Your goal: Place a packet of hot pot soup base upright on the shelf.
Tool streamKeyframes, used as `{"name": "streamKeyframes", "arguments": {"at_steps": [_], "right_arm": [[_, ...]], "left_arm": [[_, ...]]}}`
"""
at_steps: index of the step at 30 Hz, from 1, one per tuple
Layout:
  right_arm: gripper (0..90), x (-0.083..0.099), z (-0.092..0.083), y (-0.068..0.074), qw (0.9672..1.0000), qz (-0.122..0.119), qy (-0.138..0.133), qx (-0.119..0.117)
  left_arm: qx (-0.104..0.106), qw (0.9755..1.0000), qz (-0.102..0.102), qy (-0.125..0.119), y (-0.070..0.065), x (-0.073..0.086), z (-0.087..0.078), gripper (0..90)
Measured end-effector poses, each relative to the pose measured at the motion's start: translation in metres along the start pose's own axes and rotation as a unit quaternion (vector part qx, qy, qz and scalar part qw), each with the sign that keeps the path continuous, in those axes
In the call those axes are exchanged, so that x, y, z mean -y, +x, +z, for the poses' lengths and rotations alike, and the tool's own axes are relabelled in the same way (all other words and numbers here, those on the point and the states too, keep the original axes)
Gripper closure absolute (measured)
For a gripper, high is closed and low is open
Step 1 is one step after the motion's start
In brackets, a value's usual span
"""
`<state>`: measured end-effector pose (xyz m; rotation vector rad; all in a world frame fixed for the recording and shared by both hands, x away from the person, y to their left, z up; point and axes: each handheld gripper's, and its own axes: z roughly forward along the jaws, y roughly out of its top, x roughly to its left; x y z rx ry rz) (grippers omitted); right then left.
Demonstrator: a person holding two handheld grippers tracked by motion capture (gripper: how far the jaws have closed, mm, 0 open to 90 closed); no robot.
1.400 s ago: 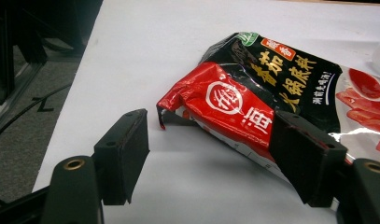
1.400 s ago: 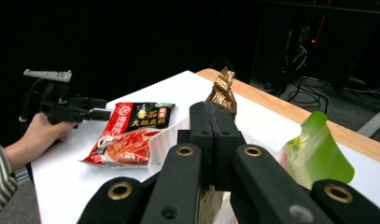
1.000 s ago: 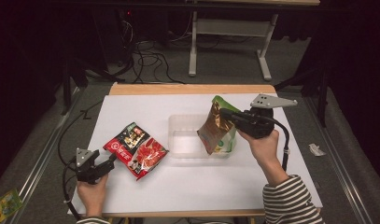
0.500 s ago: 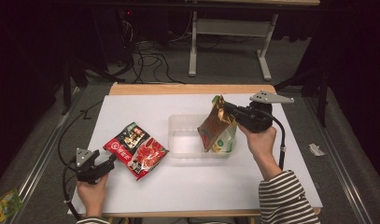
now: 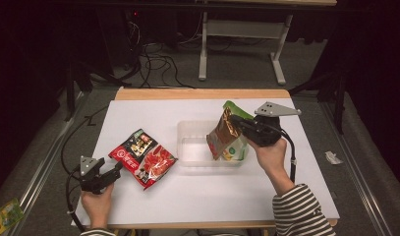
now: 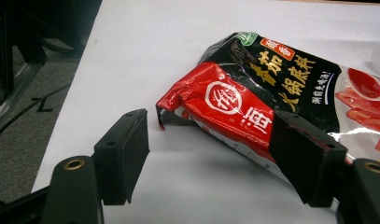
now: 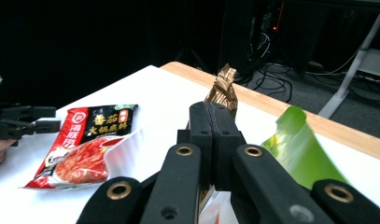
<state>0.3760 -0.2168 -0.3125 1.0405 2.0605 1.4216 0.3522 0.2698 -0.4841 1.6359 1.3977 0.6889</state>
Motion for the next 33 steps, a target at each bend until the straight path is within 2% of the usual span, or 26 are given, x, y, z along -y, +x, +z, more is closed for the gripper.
{"name": "streamKeyframes", "arguments": {"at_steps": [3,6,10,18,23,33], "right_arm": [[90.0,0.006,-0.003,0.001,0.9999,0.01,-0.002,-0.005],[90.0,0.014,-0.009,0.004,0.9999,0.005,0.0,-0.009],[90.0,0.023,-0.018,0.005,1.0,0.0,0.003,-0.005],[90.0,0.049,-0.028,0.006,0.9998,0.01,0.019,-0.001],[90.0,0.044,-0.02,0.002,0.9998,0.017,0.013,0.006],[90.0,0.024,0.012,-0.005,0.9993,-0.004,0.021,0.031]], "left_arm": [[0.0,1.0,-0.001,0.0,0.0,0.0,0.0,29.3],[0.0,1.0,-0.001,0.001,0.0,0.0,0.0,29.3],[0.0,1.0,-0.002,0.003,0.0,0.0,0.0,29.4],[-0.001,1.0,-0.002,0.005,0.001,0.0,0.001,29.4],[-0.001,1.0,-0.002,0.001,0.0,0.0,0.0,29.4],[0.0,1.0,-0.003,0.002,0.0,0.0,0.0,29.3]]}}
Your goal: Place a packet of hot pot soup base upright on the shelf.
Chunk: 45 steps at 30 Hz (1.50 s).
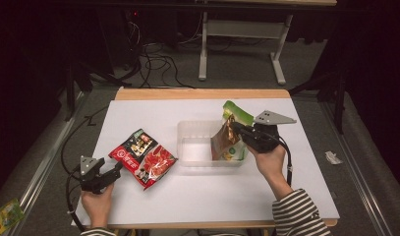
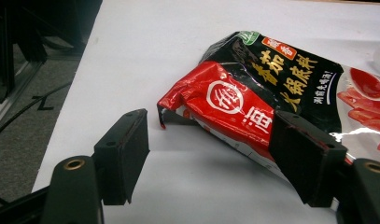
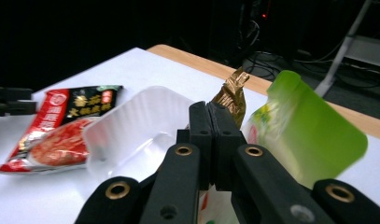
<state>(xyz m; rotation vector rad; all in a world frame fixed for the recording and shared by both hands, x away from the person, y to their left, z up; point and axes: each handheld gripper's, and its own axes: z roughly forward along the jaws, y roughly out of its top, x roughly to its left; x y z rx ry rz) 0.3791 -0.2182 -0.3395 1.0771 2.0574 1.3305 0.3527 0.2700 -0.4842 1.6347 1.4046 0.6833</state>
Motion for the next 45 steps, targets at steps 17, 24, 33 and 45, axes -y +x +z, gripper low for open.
{"name": "streamKeyframes", "arguments": {"at_steps": [17,24,33,45], "right_arm": [[87.1,-0.006,0.037,-0.008,0.9993,-0.009,0.026,0.024],[75.8,-0.007,0.031,-0.008,0.9992,-0.018,0.016,0.032],[63.0,-0.007,0.006,-0.009,0.9993,-0.016,-0.02,0.027],[55.9,0.011,-0.032,-0.018,0.9979,-0.009,-0.048,0.042]], "left_arm": [[0.001,1.0,0.0,-0.003,0.0,0.0,0.0,29.3],[0.002,1.0,0.0,0.0,0.0,0.0,0.0,29.5],[0.003,1.0,-0.002,0.002,0.001,0.0,0.0,29.6],[0.003,1.0,0.0,-0.001,0.0,0.0,0.0,29.8]]}}
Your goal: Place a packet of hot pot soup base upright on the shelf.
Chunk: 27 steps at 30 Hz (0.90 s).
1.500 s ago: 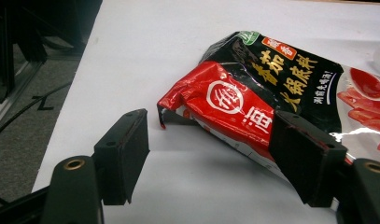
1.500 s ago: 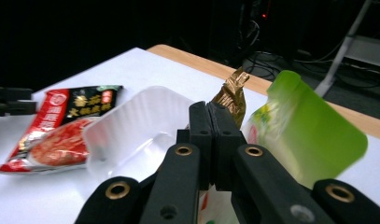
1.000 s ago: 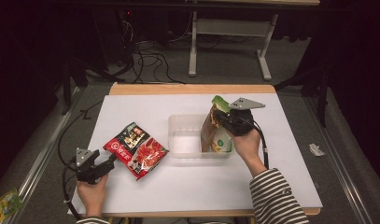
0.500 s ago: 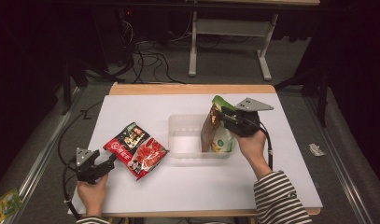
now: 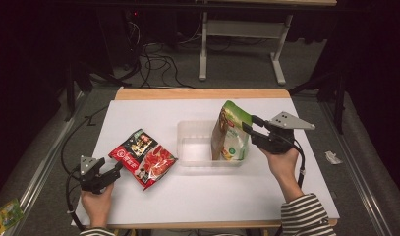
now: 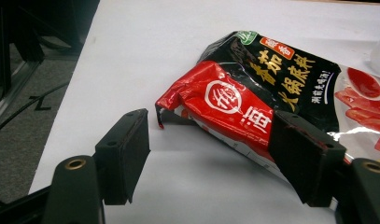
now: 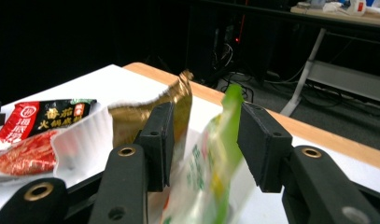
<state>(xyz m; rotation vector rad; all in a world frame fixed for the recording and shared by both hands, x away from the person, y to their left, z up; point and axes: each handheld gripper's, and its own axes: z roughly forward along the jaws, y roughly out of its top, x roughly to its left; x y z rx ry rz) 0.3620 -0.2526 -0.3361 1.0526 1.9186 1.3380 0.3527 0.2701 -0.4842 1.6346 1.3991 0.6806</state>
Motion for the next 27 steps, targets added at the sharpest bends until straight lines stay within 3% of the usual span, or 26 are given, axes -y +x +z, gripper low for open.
{"name": "streamKeyframes", "arguments": {"at_steps": [4,12,27], "right_arm": [[55.2,0.013,-0.01,-0.007,0.9999,0.0,-0.005,0.009],[54.4,0.04,-0.028,-0.022,0.9991,0.026,-0.004,0.032],[51.5,0.09,-0.033,-0.044,0.9956,0.058,0.024,0.069]], "left_arm": [[-0.002,1.0,0.0,-0.001,0.0,0.0,0.0,29.8],[0.001,1.0,0.001,0.0,0.0,0.0,0.0,29.9],[0.011,0.9999,0.001,-0.001,0.001,-0.001,-0.001,30.5]]}}
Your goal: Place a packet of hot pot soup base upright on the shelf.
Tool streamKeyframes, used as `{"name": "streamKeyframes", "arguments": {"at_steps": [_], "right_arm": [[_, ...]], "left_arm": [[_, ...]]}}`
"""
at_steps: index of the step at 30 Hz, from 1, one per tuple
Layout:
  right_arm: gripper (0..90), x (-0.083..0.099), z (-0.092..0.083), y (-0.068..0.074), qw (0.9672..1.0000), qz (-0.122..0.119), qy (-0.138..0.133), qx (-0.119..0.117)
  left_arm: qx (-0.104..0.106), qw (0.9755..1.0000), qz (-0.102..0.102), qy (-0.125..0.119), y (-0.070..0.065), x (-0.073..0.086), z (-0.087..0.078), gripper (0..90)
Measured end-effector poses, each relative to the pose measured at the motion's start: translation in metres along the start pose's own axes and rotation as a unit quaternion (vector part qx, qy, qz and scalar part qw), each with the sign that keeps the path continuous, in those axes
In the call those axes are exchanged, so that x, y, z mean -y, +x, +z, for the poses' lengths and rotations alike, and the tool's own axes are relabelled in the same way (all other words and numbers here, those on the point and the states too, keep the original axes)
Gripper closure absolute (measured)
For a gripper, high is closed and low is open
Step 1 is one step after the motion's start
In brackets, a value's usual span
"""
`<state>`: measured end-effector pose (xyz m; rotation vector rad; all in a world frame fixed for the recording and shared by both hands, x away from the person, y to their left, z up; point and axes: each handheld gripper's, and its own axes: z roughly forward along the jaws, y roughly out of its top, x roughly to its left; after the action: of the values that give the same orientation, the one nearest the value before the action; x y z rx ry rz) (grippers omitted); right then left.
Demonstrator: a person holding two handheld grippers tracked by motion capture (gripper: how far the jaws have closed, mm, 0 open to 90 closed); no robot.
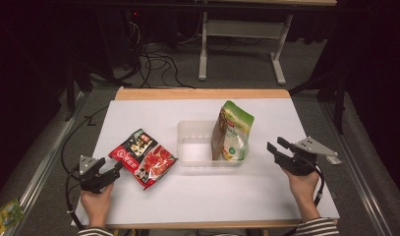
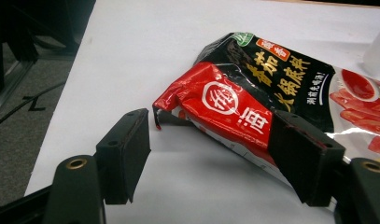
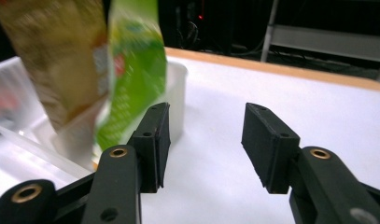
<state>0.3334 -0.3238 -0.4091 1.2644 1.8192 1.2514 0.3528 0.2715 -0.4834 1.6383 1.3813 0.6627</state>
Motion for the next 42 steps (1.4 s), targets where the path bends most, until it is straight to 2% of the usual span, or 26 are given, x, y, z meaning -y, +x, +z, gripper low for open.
{"name": "streamKeyframes", "arguments": {"at_steps": [9,13,18,20,22,24,27,34,37,39,42], "right_arm": [[50.4,0.027,0.01,-0.015,0.9989,0.032,0.019,0.029],[50.0,0.033,0.013,-0.022,0.9982,0.037,0.026,0.039],[50.0,0.043,0.017,-0.024,0.9977,0.044,0.034,0.04],[50.0,0.048,0.021,-0.025,0.9977,0.039,0.04,0.038],[50.0,0.052,0.023,-0.026,0.9976,0.039,0.043,0.038],[50.0,0.057,0.025,-0.028,0.9973,0.047,0.044,0.035],[49.9,0.059,0.025,-0.029,0.9971,0.056,0.04,0.033],[49.4,0.061,0.023,-0.025,0.9978,0.042,0.03,0.043],[49.5,0.062,0.023,-0.022,0.9981,0.027,0.028,0.047],[49.4,0.062,0.023,-0.022,0.9982,0.025,0.029,0.047],[49.1,0.062,0.023,-0.023,0.9981,0.029,0.028,0.048]], "left_arm": [[0.006,1.0,0.001,0.005,0.001,-0.002,-0.001,30.5],[0.012,0.9999,0.003,0.006,0.002,-0.007,-0.005,30.3],[0.018,0.9997,0.013,0.009,0.001,-0.019,-0.005,30.3],[0.019,0.9996,0.017,0.009,0.0,-0.025,-0.004,30.3],[0.018,0.9993,0.028,0.014,-0.002,-0.032,-0.002,30.3],[0.018,0.9993,0.03,0.015,-0.003,-0.039,0.0,30.5],[0.019,0.999,0.031,0.027,-0.001,-0.048,0.007,30.6],[0.001,0.9969,0.047,0.063,0.003,-0.061,0.032,31.9],[-0.005,0.9961,0.039,0.078,0.008,-0.062,0.045,32.8],[-0.007,0.9947,0.041,0.094,0.008,-0.062,0.051,33.6],[-0.011,0.9936,0.042,0.105,0.011,-0.059,0.06,35.1]]}}
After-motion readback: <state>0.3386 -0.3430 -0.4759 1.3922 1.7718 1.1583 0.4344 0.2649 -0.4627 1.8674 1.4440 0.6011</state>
